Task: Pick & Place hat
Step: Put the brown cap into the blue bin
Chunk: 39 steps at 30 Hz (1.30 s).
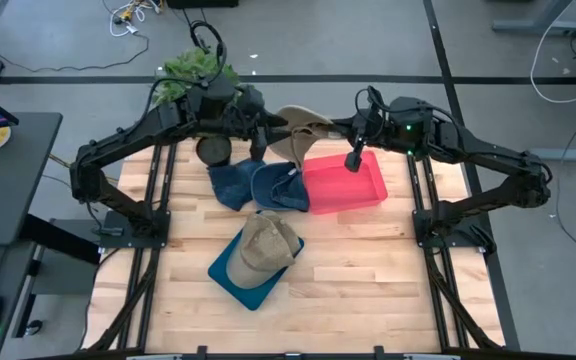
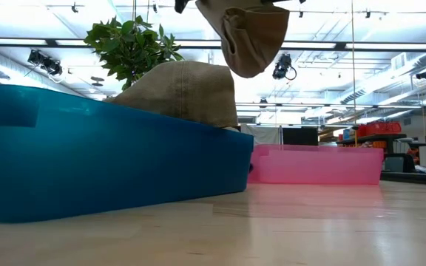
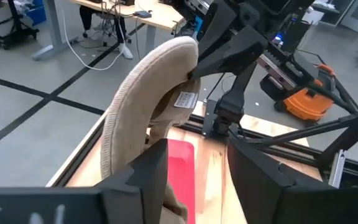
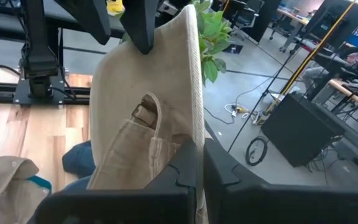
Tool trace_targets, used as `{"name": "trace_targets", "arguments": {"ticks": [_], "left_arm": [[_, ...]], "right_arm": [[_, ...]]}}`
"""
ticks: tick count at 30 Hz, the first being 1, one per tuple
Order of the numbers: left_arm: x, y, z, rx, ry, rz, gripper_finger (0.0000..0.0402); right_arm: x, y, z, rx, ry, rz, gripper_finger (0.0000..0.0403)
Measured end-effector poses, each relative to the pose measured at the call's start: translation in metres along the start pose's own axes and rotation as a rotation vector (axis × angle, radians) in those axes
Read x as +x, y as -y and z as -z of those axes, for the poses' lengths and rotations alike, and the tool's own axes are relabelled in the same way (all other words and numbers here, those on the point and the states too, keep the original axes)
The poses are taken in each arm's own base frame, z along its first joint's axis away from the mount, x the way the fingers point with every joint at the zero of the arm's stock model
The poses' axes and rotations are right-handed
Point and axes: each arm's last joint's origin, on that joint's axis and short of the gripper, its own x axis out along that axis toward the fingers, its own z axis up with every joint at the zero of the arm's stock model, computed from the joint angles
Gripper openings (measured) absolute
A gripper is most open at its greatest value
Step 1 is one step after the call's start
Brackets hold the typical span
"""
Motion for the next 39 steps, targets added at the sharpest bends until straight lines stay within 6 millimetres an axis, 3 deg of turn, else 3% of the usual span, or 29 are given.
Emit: {"name": "trace_targets", "arguments": {"ticks": [3,8,10,18,26,32,39], "left_arm": [[0.0005,0.001,0.0006,0.024,-0.005,0.0,0.0134],[0.0005,0.0006,0.0023,0.068,-0.022,-0.005,0.0032],[0.0005,0.0005,0.0027,0.09,-0.026,-0.006,0.0011],[0.0005,0.0005,0.0026,0.173,-0.025,-0.011,0.0002],[0.0005,-0.0004,0.0022,0.221,-0.021,-0.039,0.0001],[0.0006,0.001,0.0027,0.264,-0.025,-0.037,0.0001],[0.0005,0.0008,0.0033,0.301,-0.033,-0.036,0.0001]], "right_arm": [[0.0,0.0,0.0,0.008,0.0,-0.001,0.0002],[0.0,-0.0001,0.0,0.016,0.001,-0.004,0.0002],[0.0,-0.0001,0.0,0.034,0.001,-0.005,0.0002],[0.0,-0.0002,0.0002,0.114,-0.001,-0.004,0.0006],[-0.0001,-0.0002,0.0002,0.33,-0.002,-0.005,0.0038],[-0.0003,-0.0021,-0.0034,0.349,0.039,-0.102,0.0056],[-0.0008,-0.0006,-0.0086,0.392,0.093,-0.105,0.0029]]}}
